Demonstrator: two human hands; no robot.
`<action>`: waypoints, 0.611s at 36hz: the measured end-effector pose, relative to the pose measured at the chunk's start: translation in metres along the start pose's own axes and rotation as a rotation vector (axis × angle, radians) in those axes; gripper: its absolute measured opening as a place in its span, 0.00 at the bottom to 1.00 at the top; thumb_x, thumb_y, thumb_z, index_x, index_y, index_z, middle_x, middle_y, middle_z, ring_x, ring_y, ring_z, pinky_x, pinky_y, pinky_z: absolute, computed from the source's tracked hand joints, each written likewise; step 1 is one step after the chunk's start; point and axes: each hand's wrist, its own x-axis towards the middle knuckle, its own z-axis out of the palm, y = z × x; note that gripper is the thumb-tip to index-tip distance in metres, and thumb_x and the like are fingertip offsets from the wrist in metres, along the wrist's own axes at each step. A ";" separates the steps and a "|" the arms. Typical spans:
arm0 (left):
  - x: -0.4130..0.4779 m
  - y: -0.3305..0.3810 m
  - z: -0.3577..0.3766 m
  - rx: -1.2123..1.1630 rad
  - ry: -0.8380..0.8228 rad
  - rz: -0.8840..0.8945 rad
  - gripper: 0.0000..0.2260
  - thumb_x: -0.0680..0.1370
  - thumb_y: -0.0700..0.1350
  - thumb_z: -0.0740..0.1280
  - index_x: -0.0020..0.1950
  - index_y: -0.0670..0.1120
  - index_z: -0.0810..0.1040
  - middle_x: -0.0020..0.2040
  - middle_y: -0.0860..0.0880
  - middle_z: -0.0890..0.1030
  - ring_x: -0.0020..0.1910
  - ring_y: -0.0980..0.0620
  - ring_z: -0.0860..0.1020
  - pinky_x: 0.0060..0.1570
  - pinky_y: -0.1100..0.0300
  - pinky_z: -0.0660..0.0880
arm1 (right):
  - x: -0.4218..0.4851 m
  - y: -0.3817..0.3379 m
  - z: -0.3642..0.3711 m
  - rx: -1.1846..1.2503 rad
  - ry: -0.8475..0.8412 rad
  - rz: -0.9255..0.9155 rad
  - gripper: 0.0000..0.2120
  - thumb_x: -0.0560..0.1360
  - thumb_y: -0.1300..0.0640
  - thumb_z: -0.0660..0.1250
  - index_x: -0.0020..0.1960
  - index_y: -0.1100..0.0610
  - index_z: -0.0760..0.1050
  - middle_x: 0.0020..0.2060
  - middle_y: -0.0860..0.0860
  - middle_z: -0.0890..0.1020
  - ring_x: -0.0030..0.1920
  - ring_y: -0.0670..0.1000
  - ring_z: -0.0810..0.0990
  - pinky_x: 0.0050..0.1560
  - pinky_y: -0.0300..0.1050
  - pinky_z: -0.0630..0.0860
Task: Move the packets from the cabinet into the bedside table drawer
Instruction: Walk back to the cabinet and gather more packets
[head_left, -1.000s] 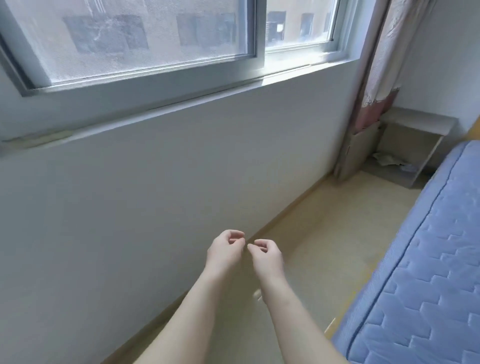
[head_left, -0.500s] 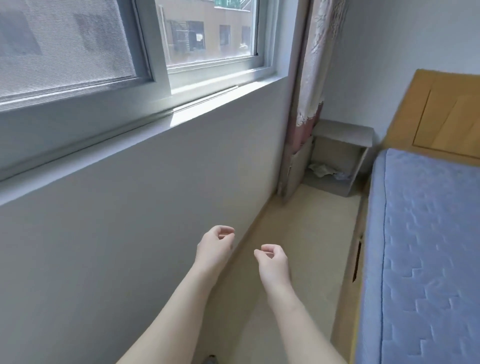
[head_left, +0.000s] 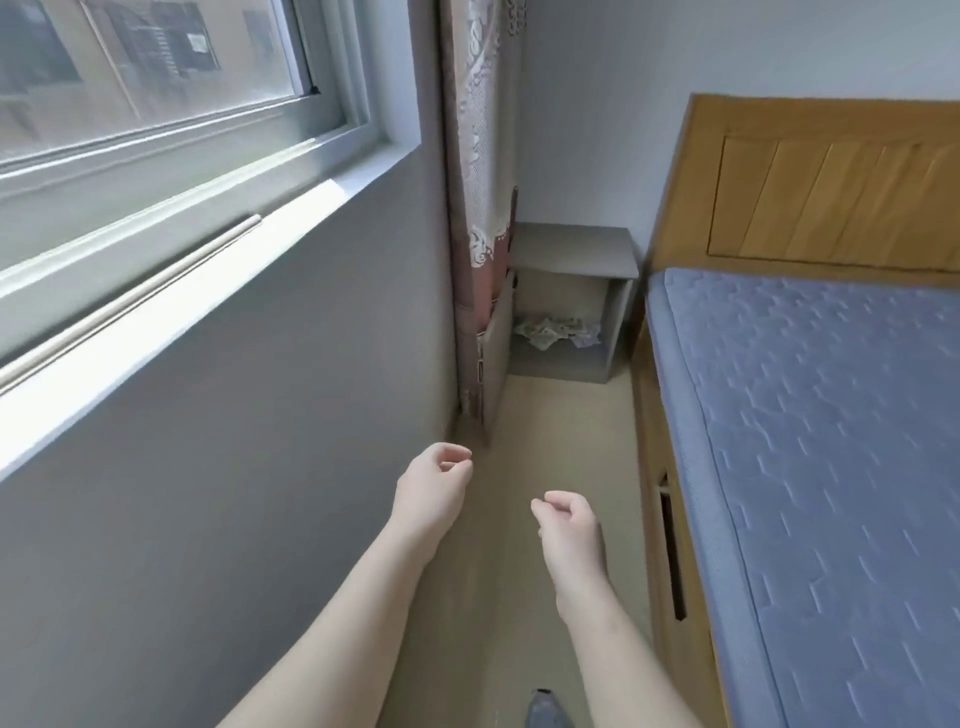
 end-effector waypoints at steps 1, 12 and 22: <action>0.019 0.007 0.010 0.002 -0.006 0.000 0.08 0.78 0.44 0.60 0.53 0.53 0.76 0.50 0.52 0.78 0.44 0.55 0.76 0.34 0.64 0.68 | 0.021 -0.007 0.000 0.003 0.000 -0.001 0.07 0.77 0.57 0.62 0.54 0.51 0.70 0.49 0.45 0.75 0.51 0.49 0.76 0.47 0.42 0.67; 0.228 0.107 0.111 -0.029 -0.023 -0.030 0.07 0.77 0.43 0.62 0.51 0.53 0.77 0.50 0.51 0.80 0.45 0.52 0.79 0.36 0.62 0.70 | 0.254 -0.122 -0.029 -0.015 0.064 -0.021 0.08 0.77 0.57 0.62 0.56 0.52 0.71 0.43 0.40 0.73 0.48 0.48 0.75 0.40 0.40 0.68; 0.427 0.173 0.187 -0.001 -0.072 -0.004 0.06 0.77 0.43 0.62 0.48 0.53 0.76 0.49 0.50 0.80 0.46 0.51 0.77 0.42 0.61 0.71 | 0.453 -0.187 -0.012 -0.063 0.060 -0.009 0.08 0.78 0.57 0.62 0.57 0.54 0.71 0.47 0.45 0.74 0.49 0.48 0.74 0.47 0.40 0.67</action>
